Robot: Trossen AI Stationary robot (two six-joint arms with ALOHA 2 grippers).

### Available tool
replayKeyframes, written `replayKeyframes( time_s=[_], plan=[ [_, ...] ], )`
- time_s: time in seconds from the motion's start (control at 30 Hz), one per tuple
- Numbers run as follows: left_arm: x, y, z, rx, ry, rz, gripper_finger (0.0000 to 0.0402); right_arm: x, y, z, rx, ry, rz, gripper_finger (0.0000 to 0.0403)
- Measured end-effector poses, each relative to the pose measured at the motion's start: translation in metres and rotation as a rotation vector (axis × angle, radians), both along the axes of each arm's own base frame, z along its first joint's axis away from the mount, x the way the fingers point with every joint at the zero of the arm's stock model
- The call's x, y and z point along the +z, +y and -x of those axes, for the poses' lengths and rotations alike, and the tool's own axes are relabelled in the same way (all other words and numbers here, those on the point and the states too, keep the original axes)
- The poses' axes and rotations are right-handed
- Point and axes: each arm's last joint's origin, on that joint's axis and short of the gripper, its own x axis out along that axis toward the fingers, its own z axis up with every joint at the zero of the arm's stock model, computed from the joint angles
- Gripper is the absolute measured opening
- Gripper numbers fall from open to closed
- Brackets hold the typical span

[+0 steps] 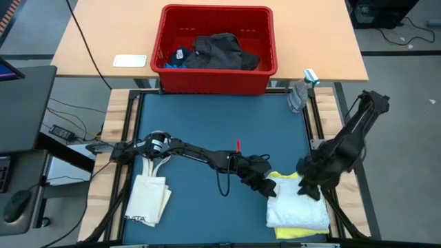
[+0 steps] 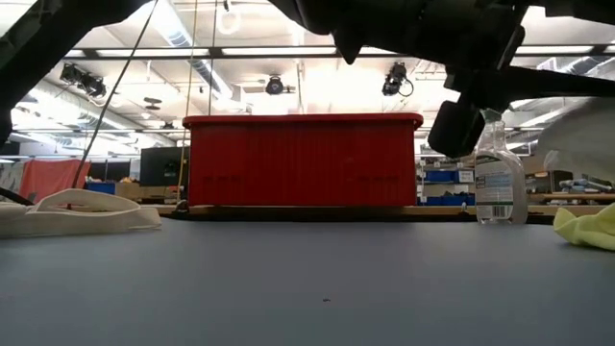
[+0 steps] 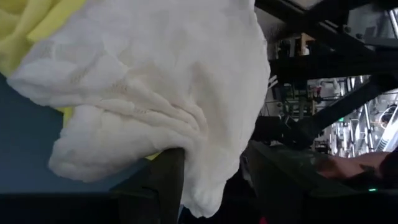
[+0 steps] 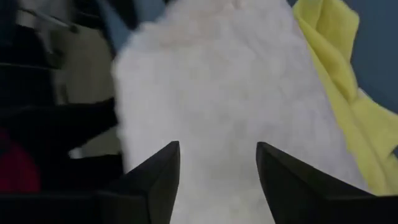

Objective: Fold laundry
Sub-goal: Stack the white cloth on top of the yellow shirt, then remove the gray boxer from the red bin

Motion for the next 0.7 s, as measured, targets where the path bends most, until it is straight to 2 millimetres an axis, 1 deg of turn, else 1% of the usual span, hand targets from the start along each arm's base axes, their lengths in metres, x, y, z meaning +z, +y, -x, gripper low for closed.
replayKeyframes(
  time_s=[0.1, 0.2, 0.23, 0.3, 0.37, 0.5, 0.6, 0.7],
  plan=[
    [0.007, 0.001, 0.001, 0.006, -0.015, -0.007, 0.0178, -0.03, 0.009, -0.001, 0.028, 0.05, 0.076, 0.0203],
    [0.024, 0.005, 0.008, -0.007, -0.024, -0.057, 0.0178, -0.056, 0.015, 0.005, 0.077, 0.107, 0.118, 0.0195],
    [0.033, 0.01, 0.012, -0.014, -0.018, -0.085, 0.0178, -0.061, 0.017, 0.007, 0.091, 0.12, 0.114, 0.0193],
    [0.052, 0.022, 0.024, -0.029, 0.014, -0.15, 0.0178, -0.064, 0.021, 0.012, 0.109, 0.137, 0.096, 0.019],
    [0.074, 0.039, 0.039, -0.036, 0.039, -0.222, 0.0178, -0.057, 0.024, 0.014, 0.123, 0.128, 0.072, 0.019],
    [0.114, 0.077, 0.067, 0.027, 0.059, -0.362, 0.0178, -0.028, 0.025, 0.013, 0.142, 0.04, 0.032, 0.019],
    [0.148, 0.108, 0.09, 0.116, 0.031, -0.488, 0.0178, -0.009, 0.017, 0.011, 0.126, -0.038, 0.044, 0.0191],
    [0.177, 0.141, 0.116, 0.208, 0.012, -0.591, 0.0178, 0.008, 0.007, 0.008, 0.074, -0.133, 0.067, 0.0192]
  ],
)
